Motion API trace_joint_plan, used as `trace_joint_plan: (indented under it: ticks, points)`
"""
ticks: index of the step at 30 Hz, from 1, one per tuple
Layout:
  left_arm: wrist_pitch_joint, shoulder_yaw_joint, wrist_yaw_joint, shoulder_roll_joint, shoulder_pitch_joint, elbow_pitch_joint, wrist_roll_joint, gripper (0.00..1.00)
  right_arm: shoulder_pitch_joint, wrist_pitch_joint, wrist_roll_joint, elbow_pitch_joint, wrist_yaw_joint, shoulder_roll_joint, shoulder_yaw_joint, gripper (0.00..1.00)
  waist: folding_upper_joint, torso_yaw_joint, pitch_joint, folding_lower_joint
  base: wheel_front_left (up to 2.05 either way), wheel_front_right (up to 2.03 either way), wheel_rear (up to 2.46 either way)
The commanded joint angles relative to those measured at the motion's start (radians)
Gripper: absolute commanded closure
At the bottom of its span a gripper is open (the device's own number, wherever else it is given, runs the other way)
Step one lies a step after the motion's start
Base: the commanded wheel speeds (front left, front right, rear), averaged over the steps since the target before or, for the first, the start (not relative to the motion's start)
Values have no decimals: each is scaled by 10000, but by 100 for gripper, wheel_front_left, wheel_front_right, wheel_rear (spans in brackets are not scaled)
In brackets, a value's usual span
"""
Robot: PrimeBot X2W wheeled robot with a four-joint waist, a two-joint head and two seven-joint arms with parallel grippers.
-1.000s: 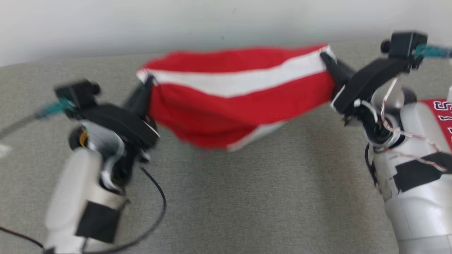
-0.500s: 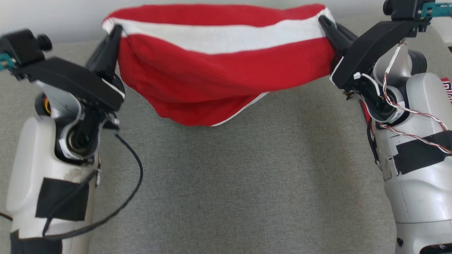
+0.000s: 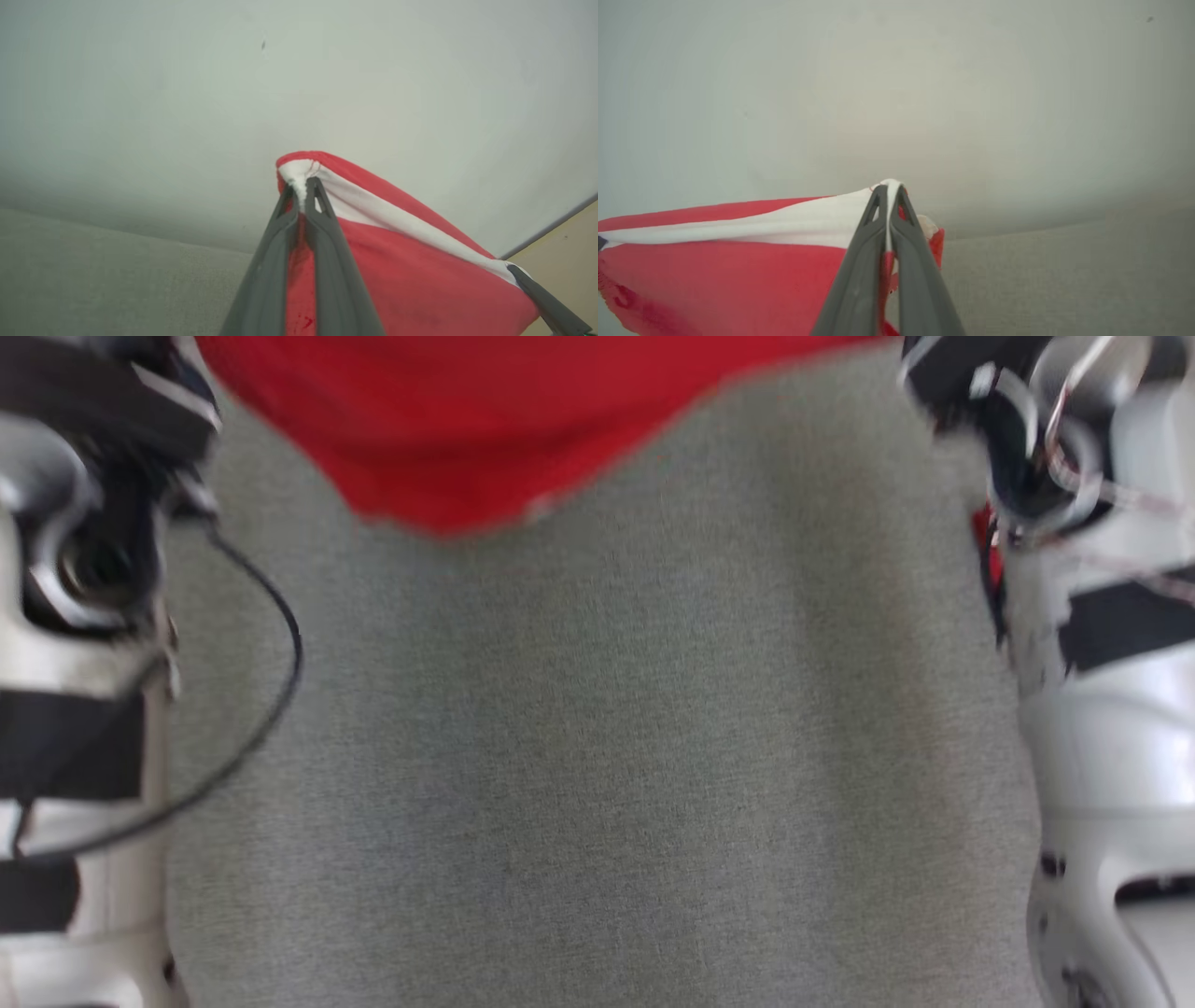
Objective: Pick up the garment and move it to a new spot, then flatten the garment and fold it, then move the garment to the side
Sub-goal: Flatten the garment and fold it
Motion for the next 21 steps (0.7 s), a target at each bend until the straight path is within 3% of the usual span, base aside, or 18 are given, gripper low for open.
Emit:
trace_joint_plan:
  ticks: [1,5,9,15,21]
  points:
    - [-204,113,73,78,-341,17,163,100,-358,-357,-69,80,-25,29,-121,100,-1,-217,978,-1,0,0,0]
    - [-1120,188,-37,16,-1565,162,394,100,-1582,-2136,-278,759,-27,84,-271,100,-1,-223,1685,-1,0,0,0]
    - [-1727,84,-345,-171,-2033,450,318,100,-2222,-2936,128,1638,-27,103,47,100,-1,-84,2044,-1,0,0,0]
    - [-1826,-613,-658,-254,-1210,725,-13,100,-1802,-2842,683,2400,-25,111,860,100,-1,120,1943,-1,0,0,0]
    - [-1748,-1143,-711,-237,317,69,-842,100,-636,-2297,1278,1768,-25,-272,1124,100,-1,279,1281,-1,0,0,0]
